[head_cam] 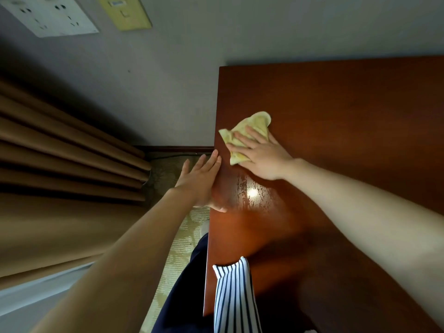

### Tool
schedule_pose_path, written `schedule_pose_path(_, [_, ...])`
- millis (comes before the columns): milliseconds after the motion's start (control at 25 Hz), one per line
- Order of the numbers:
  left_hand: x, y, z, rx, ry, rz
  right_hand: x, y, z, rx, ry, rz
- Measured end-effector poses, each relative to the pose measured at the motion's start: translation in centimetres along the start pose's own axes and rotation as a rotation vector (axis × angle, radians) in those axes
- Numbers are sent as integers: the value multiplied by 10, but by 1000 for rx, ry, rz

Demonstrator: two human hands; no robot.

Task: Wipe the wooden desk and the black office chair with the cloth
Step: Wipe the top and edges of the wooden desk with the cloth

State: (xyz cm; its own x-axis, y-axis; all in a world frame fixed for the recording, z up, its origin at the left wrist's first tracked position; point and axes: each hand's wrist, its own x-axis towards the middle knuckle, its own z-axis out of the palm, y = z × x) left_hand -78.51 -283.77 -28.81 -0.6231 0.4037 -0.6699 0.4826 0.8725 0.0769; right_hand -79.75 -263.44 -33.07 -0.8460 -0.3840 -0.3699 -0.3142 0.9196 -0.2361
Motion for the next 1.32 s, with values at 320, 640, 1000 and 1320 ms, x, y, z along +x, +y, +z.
schedule_pose_path(320, [-30,30,52,-100,97,-100,-99,-29,50,12,103,-172])
schedule_pose_path(640, [-45,24,66,-163,116,-63,-174,-18,67,-24,8,-442])
schedule_pose_path(1000, [-50,-3,67,-212,106,-70,-74,4,14,-28,50,9])
schedule_pose_path(1320, [-63,-27,76,-303,85,-155,-6,-76,14,202,-47,357])
